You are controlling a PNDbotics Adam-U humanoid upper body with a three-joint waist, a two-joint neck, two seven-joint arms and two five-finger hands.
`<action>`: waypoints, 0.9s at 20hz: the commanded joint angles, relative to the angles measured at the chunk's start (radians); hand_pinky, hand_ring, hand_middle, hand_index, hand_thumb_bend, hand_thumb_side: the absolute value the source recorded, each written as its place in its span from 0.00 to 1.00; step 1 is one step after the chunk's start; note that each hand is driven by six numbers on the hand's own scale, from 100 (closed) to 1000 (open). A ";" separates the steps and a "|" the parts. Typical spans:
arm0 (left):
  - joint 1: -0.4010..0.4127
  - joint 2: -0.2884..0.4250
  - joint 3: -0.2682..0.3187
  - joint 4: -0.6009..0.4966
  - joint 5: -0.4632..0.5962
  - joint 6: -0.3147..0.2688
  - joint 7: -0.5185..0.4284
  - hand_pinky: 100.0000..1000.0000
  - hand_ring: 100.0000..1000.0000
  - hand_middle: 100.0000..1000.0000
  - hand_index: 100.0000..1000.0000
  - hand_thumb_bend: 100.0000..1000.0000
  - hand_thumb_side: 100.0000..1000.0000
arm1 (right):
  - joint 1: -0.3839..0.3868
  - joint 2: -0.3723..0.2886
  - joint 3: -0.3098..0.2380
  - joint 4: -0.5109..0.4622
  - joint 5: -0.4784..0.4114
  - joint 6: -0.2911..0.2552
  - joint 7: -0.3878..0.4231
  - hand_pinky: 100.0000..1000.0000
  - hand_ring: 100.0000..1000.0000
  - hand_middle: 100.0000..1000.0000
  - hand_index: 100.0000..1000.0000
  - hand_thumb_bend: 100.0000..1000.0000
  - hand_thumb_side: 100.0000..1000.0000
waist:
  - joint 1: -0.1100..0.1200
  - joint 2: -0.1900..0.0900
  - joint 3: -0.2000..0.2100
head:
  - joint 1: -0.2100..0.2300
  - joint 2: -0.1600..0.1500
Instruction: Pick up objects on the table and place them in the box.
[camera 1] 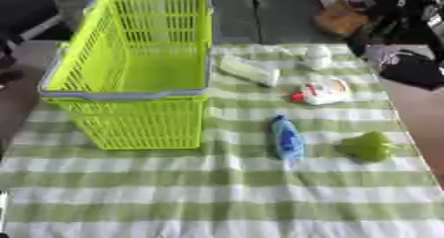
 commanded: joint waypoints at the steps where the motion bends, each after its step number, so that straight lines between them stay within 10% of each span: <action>1: -0.005 0.012 0.000 -0.020 -0.006 0.000 -0.003 0.66 0.68 0.65 0.72 0.24 0.94 | -0.012 -0.015 -0.005 -0.018 -0.004 0.000 -0.001 0.35 0.51 0.57 0.70 0.48 0.56 | 0.001 -0.011 0.000 | -0.002 0.004; 18: -0.005 0.014 0.002 -0.020 -0.007 0.002 -0.001 0.66 0.68 0.65 0.72 0.24 0.94 | -0.020 -0.050 -0.034 0.120 0.101 0.014 0.128 0.42 0.59 0.66 0.74 0.53 0.50 | -0.002 -0.011 0.002 | -0.002 0.002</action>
